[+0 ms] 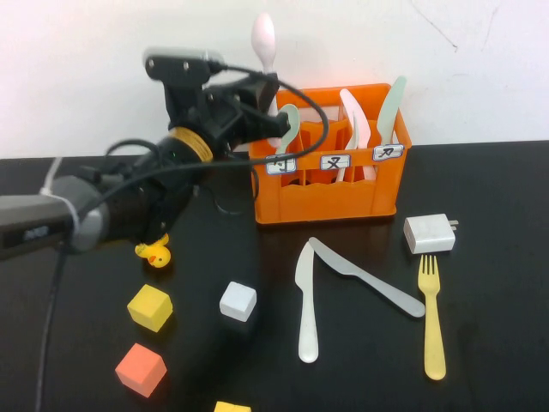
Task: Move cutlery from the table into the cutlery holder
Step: Place the spoon on the box, then pick up the knife
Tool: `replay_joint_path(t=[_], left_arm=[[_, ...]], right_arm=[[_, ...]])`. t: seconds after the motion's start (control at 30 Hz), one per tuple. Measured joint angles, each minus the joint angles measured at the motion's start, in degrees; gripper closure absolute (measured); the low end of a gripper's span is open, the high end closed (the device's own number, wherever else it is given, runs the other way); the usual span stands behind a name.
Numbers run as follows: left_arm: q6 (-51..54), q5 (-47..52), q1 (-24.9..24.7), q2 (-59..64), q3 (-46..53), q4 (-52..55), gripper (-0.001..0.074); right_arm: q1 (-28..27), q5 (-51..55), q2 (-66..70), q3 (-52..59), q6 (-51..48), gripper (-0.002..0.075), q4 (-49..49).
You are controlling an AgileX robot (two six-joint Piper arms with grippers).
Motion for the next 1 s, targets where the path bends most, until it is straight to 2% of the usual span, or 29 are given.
replay_joint_path(t=[0.1,0.23,0.4,0.47,0.53,0.63,0.77,0.87,1.0], left_arm=[[1.3,-2.1,0.0,2.3,0.0,-1.8,0.0645],[2.1,-0.1,0.0,3.0,0.0,-2.1,0.0623],[2.5,0.5,0.0,2.8,0.0,-2.1,0.0425],[2.5,0.7,0.0,2.2,0.0,-2.0,0.0381],[2.5,1.4,0.0,0.8,0.0,-2.0,0.0374],[2.8,2.9,0.0,-2.3,0.0,-2.0,0.042],[3.6,9.5,0.0,-8.6,0.0,-1.7,0.0566],[3.3,18.6,0.0,-14.9,0.0,-1.0,0.0683],[-0.7,36.5,0.0,-25.1,0.0,-0.9,0.0724]], right_arm=[[0.0,0.1,0.0,0.0,0.0,0.0729,0.0],[0.0,0.2,0.0,0.0,0.0,0.0729,0.0],[0.0,0.2,0.0,0.0,-0.1,0.0729,0.0],[0.0,0.2,0.0,0.0,-0.5,0.0729,0.0],[0.0,0.2,0.0,0.0,-1.1,0.0729,0.0],[0.0,0.2,0.0,0.0,-1.4,0.0729,0.0],[0.0,0.0,0.0,0.0,-1.5,0.0729,0.0],[0.0,0.0,0.0,0.0,-1.5,0.0729,1.0],[0.0,-0.3,0.0,0.0,-1.5,0.0729,2.0]])
